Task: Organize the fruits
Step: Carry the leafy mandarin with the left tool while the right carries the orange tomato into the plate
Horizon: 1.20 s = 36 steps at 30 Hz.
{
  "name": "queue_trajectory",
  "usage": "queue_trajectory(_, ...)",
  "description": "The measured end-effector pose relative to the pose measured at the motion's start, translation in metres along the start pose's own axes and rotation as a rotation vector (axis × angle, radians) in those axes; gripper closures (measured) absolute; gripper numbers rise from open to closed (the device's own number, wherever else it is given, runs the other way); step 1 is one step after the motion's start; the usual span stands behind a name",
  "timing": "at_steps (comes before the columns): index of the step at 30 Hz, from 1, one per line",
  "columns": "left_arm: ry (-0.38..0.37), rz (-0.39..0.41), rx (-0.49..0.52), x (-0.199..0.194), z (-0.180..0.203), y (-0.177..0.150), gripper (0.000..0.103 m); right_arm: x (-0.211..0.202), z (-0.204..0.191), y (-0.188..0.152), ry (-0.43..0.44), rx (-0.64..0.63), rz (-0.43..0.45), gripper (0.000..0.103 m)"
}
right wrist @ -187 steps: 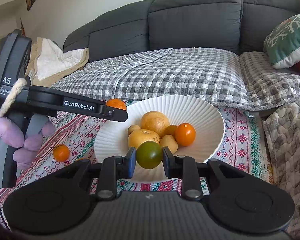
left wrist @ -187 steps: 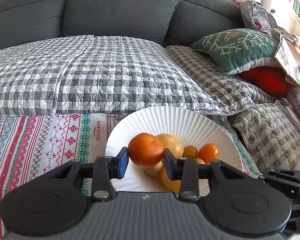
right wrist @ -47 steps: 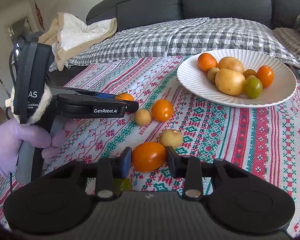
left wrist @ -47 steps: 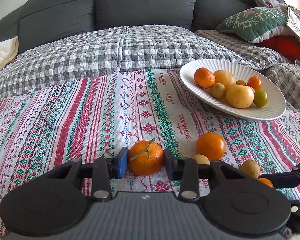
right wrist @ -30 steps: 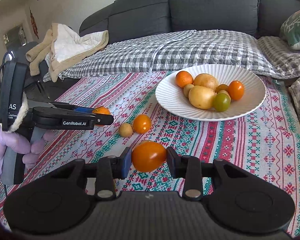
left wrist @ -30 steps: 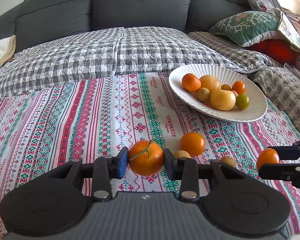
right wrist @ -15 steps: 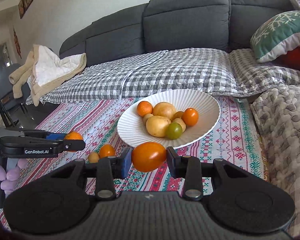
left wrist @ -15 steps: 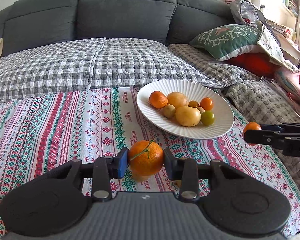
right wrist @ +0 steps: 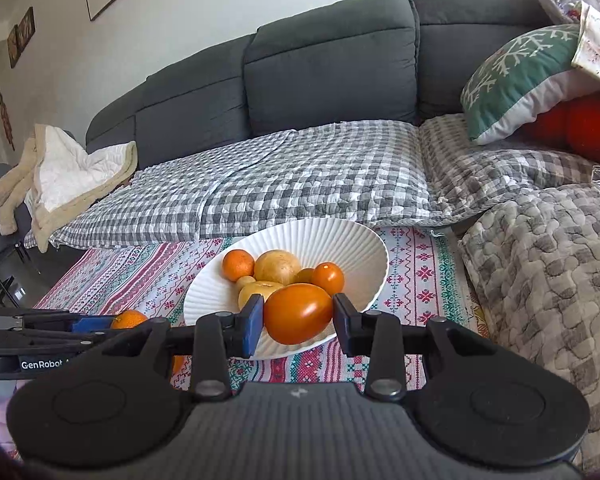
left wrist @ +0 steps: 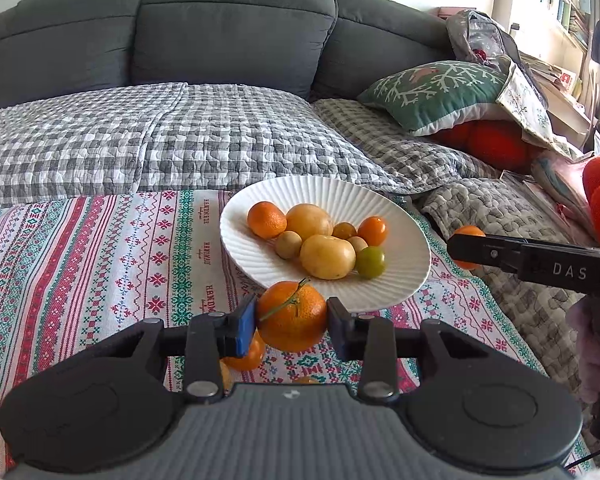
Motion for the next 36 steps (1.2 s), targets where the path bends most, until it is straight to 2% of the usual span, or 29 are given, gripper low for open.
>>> queue_trajectory(8, 0.002, -0.017, 0.129, 0.024, 0.024, 0.016, 0.073, 0.01, 0.003, 0.007, -0.004, -0.017, 0.015, 0.069)
queue_trajectory(16, -0.046, -0.034, 0.04, 0.056, 0.026, 0.012, 0.073, 0.032, 0.007, -0.003, -0.007, -0.03, -0.007, 0.069)
queue_trajectory(36, -0.069, -0.04, 0.03, 0.077, 0.026, 0.012, 0.073, 0.056, 0.009, -0.009, -0.027, -0.055, -0.004, 0.069)
Point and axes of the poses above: each gripper's, at about its wrist camera, not at the fingertips, and x roughly the way its jaws point, z to its right, y to its top, the point moved 10 cm from there along x, roughly the way its jaws point, and after that the axes turned 6 degrees about -y, right-handed, at the moved point
